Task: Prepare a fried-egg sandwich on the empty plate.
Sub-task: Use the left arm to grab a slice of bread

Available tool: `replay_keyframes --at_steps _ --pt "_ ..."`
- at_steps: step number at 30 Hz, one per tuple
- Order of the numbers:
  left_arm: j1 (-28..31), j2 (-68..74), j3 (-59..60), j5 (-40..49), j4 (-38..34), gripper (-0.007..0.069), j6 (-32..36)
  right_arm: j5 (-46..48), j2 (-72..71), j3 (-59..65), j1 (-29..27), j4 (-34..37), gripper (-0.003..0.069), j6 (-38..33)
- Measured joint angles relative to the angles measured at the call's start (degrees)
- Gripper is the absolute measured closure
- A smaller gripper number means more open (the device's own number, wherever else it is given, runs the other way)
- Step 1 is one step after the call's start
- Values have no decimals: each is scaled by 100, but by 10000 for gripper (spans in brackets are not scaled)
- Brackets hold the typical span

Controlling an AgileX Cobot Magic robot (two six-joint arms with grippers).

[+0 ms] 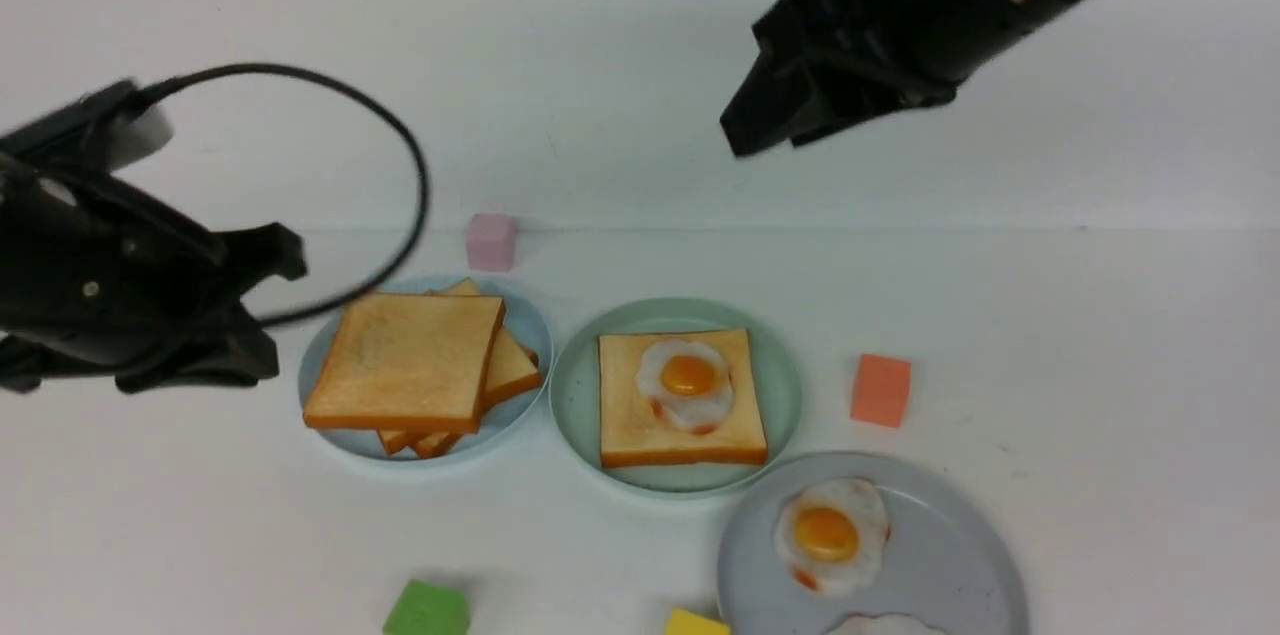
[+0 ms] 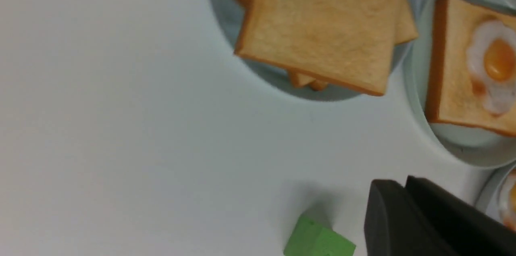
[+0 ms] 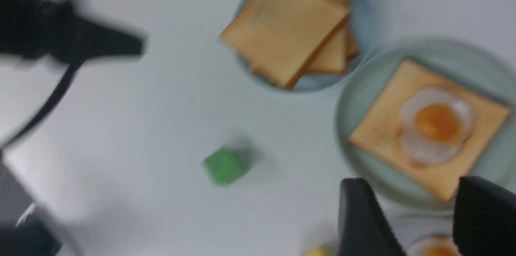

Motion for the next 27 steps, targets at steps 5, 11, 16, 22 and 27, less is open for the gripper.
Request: replay_keyframes --at_steps 5,11,16,22,27 --pt "672 780 -7 -43 -1302 430 1219 -291 -479 1208 531 112 360 -331" --pt "997 1776 -30 -404 -2336 220 2380 -621 -843 2147 1182 140 363 -448" --pt "999 2449 -140 -592 -3162 143 3379 -665 -879 2342 1373 161 363 -462" --pt "999 2853 -229 -682 -4049 140 4175 -695 -885 2341 1373 161 363 -462" --pt "999 3020 -240 -693 -4177 191 4403 -713 -891 2341 1373 161 363 -462"
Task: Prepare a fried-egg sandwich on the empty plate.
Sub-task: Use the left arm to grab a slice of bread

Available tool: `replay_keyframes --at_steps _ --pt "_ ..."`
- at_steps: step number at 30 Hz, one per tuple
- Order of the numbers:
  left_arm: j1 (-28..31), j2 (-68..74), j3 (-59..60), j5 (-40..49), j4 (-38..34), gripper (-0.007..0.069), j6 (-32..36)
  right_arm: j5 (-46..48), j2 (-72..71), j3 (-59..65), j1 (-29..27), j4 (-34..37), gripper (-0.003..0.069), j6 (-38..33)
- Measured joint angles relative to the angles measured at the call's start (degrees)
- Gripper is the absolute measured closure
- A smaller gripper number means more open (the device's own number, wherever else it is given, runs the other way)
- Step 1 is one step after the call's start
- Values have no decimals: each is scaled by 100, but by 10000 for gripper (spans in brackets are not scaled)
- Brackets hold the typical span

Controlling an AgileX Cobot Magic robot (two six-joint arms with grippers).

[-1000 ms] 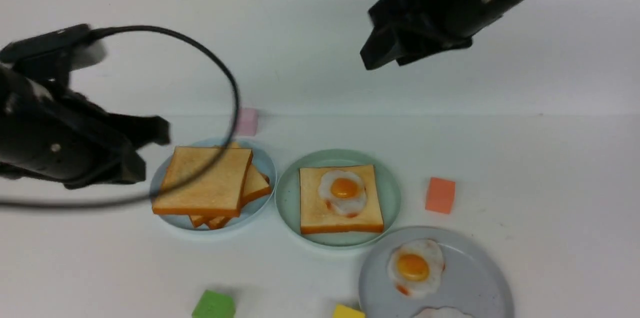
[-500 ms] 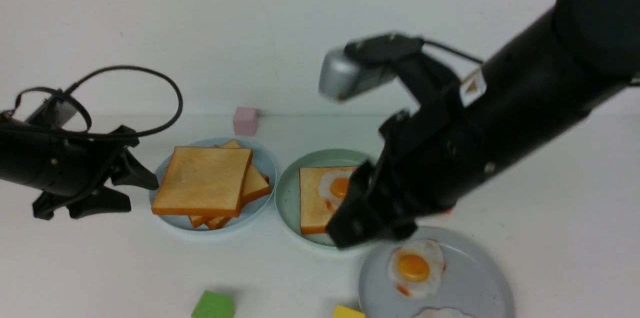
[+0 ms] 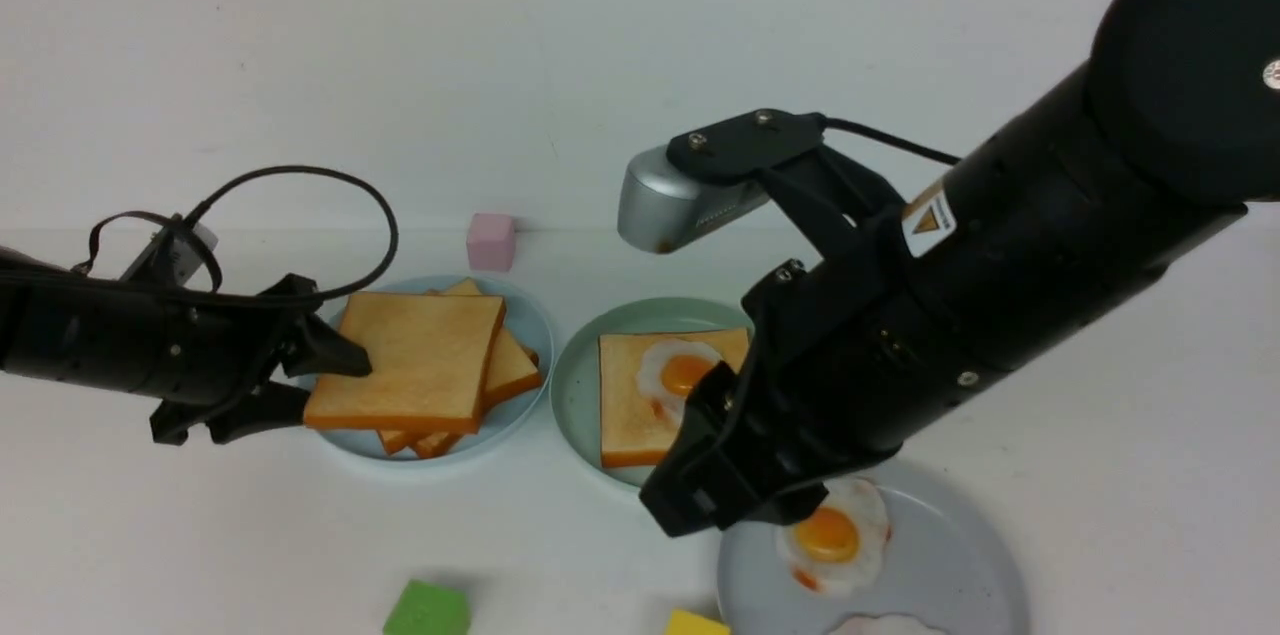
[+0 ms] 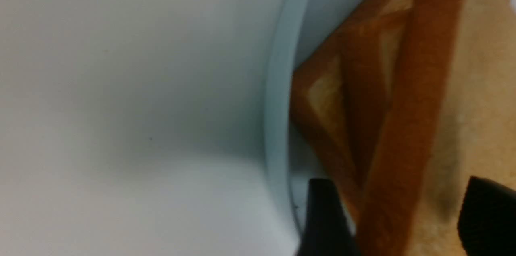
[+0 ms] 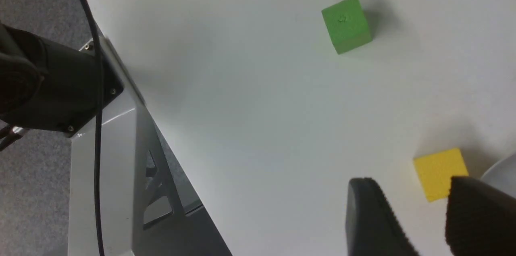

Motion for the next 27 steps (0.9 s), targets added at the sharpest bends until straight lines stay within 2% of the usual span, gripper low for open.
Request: replay_keyframes --at_steps 3,9,11,21,27 --pt "0 35 -6 12 0 246 37 -19 0 0 0 -20 363 0" --pt "0 35 -19 77 -6 432 146 -58 0 0 0 -39 363 0" --pt "0 35 -19 101 -20 470 146 -58 0 0 0 -39 363 0" --pt "0 -230 -24 207 90 494 146 34 -50 0 0 -46 363 131" --pt "0 -1111 -18 290 215 502 1 52 -392 0 0 -317 363 238"
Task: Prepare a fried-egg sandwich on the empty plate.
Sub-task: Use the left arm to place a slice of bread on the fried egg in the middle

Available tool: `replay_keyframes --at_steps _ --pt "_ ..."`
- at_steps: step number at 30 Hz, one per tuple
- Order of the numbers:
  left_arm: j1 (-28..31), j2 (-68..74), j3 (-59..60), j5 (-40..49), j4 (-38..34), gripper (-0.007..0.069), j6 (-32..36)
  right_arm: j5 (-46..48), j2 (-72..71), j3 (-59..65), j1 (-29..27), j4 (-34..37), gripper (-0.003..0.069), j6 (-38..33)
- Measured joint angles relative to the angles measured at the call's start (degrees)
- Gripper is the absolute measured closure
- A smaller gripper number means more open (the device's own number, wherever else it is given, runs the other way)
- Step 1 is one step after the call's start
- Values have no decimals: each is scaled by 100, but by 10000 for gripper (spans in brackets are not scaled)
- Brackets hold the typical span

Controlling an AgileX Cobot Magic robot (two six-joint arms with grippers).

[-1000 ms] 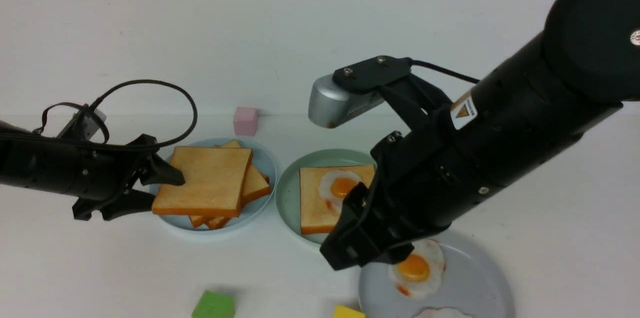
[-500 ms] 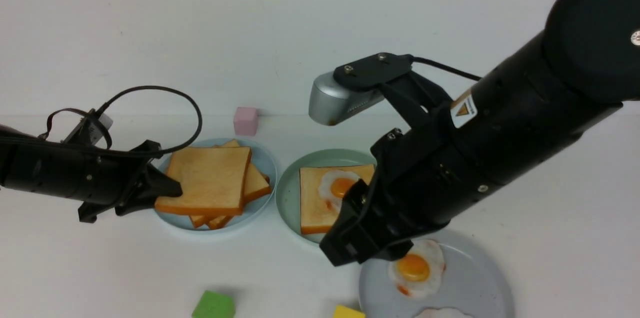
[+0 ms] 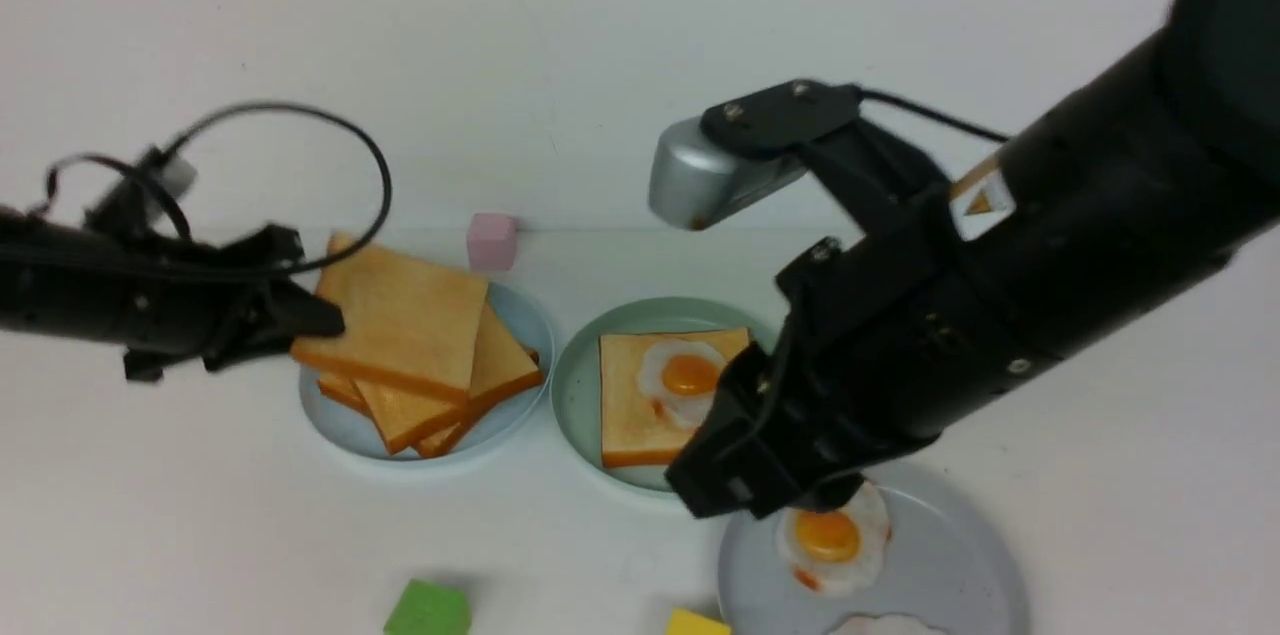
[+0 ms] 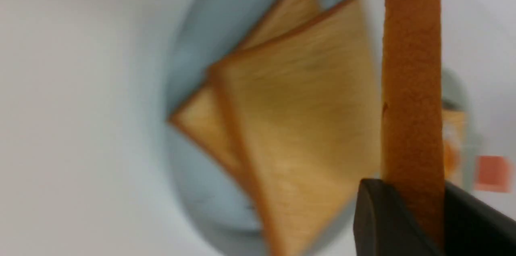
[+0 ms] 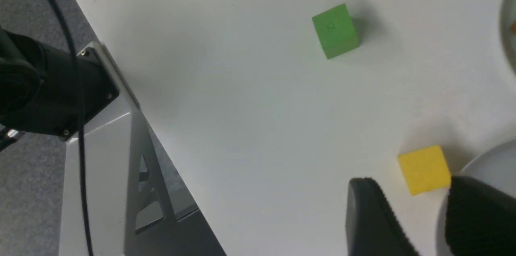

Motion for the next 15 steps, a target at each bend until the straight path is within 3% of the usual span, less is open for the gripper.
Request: replay_keyframes --at_steps 5,10,15 --pt "-237 -572 306 222 -583 502 1 51 -291 0 -132 -424 363 626" --pt "-1348 -603 886 26 -1921 502 750 196 -398 0 -503 -955 363 1704" --pt "-2242 -90 913 -508 -3055 502 1583 461 -397 0 -608 -1280 363 1957"
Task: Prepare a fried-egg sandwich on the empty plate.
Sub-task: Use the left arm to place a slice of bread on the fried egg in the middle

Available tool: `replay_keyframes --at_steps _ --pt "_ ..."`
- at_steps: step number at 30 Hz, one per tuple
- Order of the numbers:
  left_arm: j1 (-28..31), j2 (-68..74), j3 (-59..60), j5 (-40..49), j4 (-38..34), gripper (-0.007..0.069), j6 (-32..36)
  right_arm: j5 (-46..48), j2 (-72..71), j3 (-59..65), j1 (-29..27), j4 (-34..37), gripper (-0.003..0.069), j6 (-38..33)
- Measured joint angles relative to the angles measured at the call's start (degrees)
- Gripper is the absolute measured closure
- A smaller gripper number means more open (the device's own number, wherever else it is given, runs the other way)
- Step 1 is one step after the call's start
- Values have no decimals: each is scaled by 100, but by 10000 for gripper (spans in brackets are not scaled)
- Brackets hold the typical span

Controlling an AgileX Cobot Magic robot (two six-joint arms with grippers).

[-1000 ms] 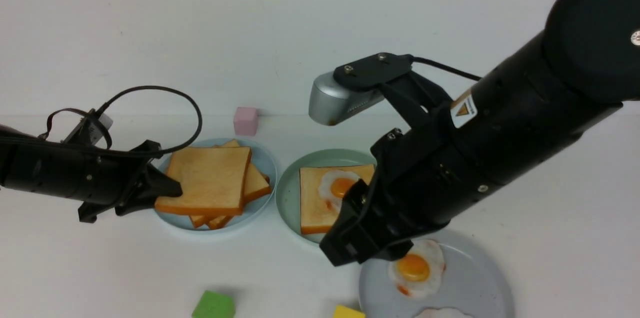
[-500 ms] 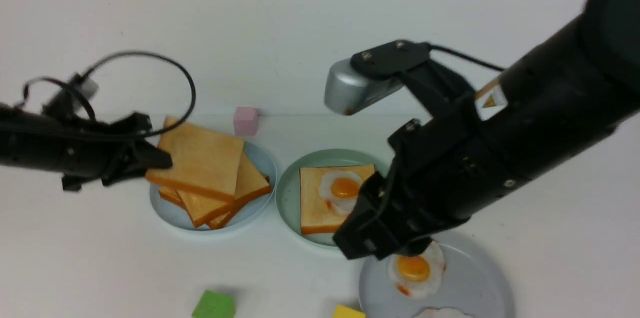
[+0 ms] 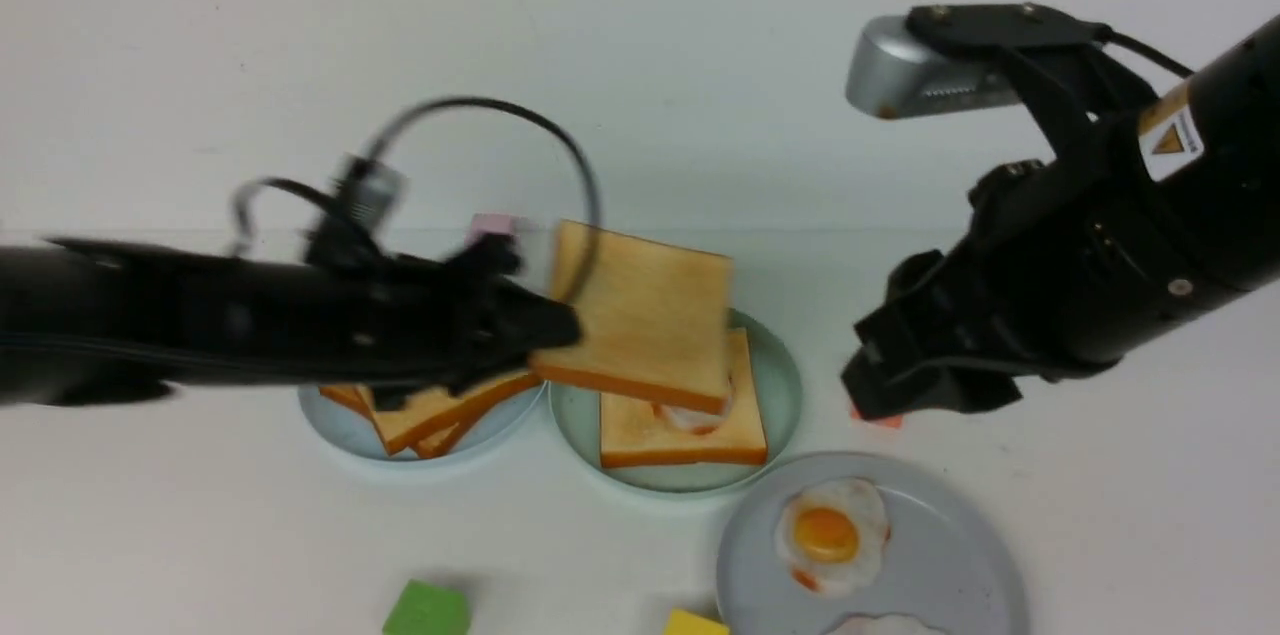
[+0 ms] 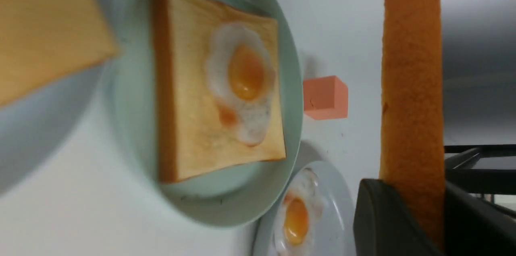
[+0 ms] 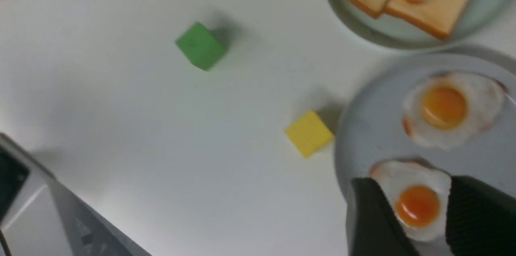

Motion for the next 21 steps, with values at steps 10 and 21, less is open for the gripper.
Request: replay_keyframes --at_steps 10,21 --pt "-318 1116 -737 -506 -259 502 -13 89 0 0 -7 -133 363 40" --pt "-318 1462 -877 -696 -314 503 -56 89 0 0 -7 -423 363 40"
